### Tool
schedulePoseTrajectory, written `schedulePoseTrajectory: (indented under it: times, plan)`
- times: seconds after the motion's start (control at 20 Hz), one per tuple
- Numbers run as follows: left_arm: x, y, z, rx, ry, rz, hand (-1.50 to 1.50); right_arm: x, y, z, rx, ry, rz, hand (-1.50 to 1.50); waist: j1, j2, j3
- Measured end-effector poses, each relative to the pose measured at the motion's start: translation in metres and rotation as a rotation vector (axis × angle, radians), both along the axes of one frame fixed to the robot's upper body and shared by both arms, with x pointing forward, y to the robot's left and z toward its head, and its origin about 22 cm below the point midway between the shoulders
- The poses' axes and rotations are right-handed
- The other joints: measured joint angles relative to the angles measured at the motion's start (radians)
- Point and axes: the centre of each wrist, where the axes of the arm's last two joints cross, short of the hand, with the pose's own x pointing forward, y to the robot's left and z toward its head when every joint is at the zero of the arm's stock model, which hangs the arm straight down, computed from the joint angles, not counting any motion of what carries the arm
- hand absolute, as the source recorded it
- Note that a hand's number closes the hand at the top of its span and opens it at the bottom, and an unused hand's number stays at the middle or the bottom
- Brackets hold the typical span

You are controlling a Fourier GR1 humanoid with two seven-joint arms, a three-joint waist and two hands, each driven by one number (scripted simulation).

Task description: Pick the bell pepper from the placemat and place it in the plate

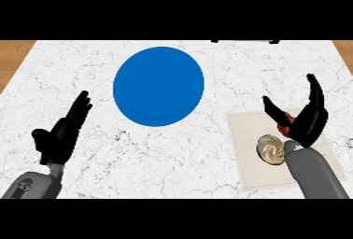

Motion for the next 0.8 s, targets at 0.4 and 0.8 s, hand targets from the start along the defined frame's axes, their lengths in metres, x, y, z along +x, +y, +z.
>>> schedulePoseTrajectory:
  times: [0.4,0.8]
  plan:
    - [-0.016,0.015,-0.012,0.005,0.01,0.027,0.0,-0.002,0.034,-0.036,-0.091,0.043,-0.15,-1.5,-0.032,-0.014,-0.008]
    - [-0.023,0.022,-0.015,0.012,0.012,0.04,0.0,-0.005,0.037,-0.053,-0.024,0.342,-0.238,-1.5,-0.049,-0.033,-0.024]
